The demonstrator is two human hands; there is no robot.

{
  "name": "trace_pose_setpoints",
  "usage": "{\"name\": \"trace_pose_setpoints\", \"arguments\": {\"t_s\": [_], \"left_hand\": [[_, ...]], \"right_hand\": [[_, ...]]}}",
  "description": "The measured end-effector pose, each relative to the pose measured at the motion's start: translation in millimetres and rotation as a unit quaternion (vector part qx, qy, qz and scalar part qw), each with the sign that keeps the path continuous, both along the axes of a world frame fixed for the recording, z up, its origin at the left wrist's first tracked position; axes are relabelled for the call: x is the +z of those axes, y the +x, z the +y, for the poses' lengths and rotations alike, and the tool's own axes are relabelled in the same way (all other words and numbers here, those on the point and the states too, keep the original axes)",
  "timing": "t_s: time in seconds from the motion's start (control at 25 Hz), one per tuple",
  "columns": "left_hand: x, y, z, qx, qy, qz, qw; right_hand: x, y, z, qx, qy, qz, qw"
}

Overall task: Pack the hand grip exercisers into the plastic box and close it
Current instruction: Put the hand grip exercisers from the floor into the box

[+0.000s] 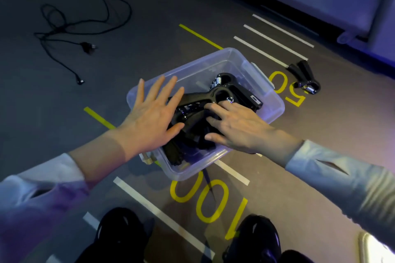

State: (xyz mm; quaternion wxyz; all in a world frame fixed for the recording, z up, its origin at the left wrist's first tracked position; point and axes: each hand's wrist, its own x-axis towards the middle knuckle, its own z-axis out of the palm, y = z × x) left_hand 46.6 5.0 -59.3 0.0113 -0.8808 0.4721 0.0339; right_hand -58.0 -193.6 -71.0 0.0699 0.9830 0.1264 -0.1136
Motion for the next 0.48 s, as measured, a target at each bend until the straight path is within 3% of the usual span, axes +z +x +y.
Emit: {"name": "trace_pose_setpoints", "arguments": {"t_s": [0.12,0.24,0.36,0.4,0.48], "left_hand": [[-7.8,1.5,-8.0,-0.012,0.049,0.029,0.998],[-14.5,2.0,-14.5,-0.021,0.115,0.061,0.991],[-19.9,2.9,-20.4,-0.027,0.136,0.08,0.987],[-21.4,3.6,-22.6,-0.031,0.138,0.08,0.987],[-23.7,4.2,-26.3,-0.037,0.146,0.081,0.985]], "right_hand": [[-5.4,9.8,-3.7,-0.026,0.055,0.065,0.996],[-4.5,14.4,-11.0,-0.102,0.174,0.132,0.971],[-0.3,12.4,-18.1,-0.213,0.279,-0.006,0.936],[3.0,10.6,-18.9,-0.247,0.269,-0.033,0.93],[4.8,4.4,-16.7,-0.273,0.198,0.006,0.941]]}}
